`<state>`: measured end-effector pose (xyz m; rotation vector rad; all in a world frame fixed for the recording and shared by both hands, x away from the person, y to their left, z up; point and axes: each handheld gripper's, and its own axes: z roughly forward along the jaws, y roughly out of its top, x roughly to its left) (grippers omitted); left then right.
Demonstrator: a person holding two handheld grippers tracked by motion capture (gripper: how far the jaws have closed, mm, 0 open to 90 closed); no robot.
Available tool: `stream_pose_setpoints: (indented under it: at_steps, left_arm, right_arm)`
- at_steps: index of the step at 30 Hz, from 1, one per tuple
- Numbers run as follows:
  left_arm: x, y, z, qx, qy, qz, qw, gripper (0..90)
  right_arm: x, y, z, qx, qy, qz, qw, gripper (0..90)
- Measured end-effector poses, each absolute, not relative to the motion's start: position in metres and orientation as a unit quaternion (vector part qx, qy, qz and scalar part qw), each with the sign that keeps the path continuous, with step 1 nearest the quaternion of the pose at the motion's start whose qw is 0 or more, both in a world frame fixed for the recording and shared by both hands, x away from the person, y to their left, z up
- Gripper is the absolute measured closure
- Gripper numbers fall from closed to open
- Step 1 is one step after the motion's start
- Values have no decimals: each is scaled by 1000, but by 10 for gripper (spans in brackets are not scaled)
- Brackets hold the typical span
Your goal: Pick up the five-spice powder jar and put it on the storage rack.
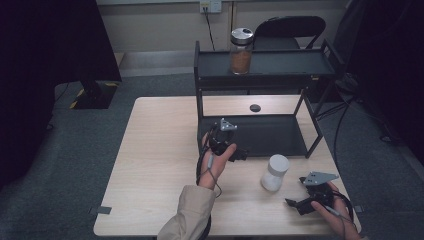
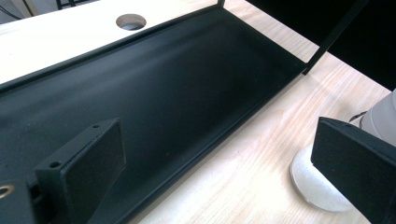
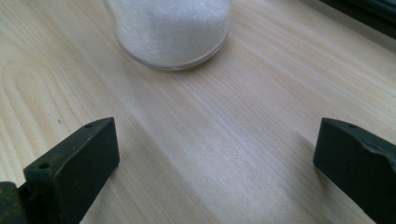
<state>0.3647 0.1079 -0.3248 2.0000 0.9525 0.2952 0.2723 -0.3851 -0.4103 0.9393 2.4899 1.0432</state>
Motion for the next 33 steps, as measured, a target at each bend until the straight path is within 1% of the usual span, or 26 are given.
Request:
stream_pose_setpoints:
  at_steps: [10, 33]
  left_arm:
    - [356, 116, -332, 804, 387, 119, 436, 22]
    - [335, 136, -363, 804, 400, 112, 425, 22]
  right_arm:
    - [272, -385, -410, 326, 862, 361, 141, 0]
    - [272, -385, -410, 327, 862, 361, 142, 0]
